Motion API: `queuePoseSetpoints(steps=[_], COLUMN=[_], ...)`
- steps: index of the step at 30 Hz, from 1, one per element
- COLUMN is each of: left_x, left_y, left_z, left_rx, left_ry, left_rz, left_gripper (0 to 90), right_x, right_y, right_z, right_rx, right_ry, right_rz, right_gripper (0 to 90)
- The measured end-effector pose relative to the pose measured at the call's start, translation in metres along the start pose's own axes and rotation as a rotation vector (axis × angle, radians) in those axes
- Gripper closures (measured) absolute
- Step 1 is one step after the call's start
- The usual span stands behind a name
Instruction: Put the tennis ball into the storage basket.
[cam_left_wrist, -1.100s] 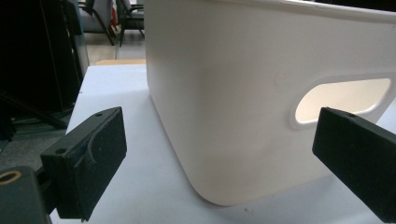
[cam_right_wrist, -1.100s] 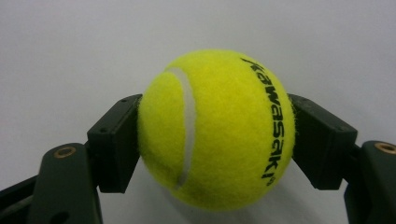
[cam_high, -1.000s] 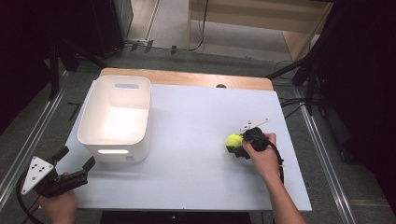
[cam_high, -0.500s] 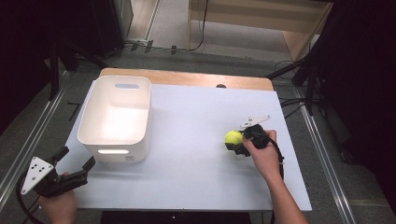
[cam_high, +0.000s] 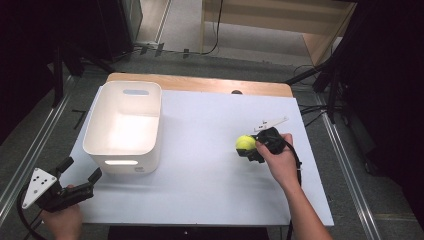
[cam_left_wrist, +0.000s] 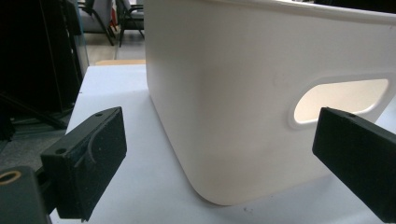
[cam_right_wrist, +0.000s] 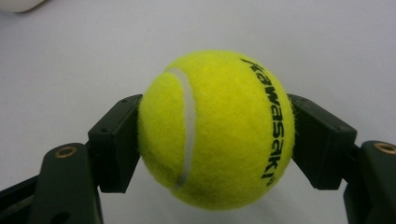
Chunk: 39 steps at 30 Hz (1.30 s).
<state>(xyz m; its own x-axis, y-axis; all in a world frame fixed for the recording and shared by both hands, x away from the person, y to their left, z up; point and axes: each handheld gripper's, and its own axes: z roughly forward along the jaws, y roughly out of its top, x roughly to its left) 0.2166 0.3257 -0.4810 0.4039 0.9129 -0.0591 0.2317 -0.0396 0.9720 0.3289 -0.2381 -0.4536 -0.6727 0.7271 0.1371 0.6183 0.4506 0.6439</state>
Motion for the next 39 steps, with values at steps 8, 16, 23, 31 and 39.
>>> queuePoseSetpoints(steps=[8, 16, 23, 31, 39], left_x=[0.0, 0.0, 0.0, -0.001, -0.001], left_y=[0.0, 0.0, 0.0, 0.0, 0.0], left_z=[0.0, -0.001, -0.001, 0.0, 0.0], left_rx=[0.001, -0.003, -0.003, -0.002, -0.002], left_ry=[0.0, -0.005, -0.006, -0.005, -0.008], left_rz=[0.002, 0.0, 0.0, 0.007, 0.006], left_gripper=[2.8, 2.8, 2.8, 2.8, 2.9], right_x=[0.002, 0.009, 0.015, 0.02, 0.028], right_y=[0.01, 0.023, 0.036, 0.048, 0.059], right_z=[0.0, 0.003, 0.005, 0.006, 0.01], right_rx=[-0.007, -0.013, -0.016, -0.023, -0.029], right_ry=[0.017, 0.034, 0.059, 0.079, 0.1], right_rz=[-0.013, -0.041, -0.067, -0.091, -0.11], right_gripper=[24.0, 24.1, 24.1, 24.0, 24.0])
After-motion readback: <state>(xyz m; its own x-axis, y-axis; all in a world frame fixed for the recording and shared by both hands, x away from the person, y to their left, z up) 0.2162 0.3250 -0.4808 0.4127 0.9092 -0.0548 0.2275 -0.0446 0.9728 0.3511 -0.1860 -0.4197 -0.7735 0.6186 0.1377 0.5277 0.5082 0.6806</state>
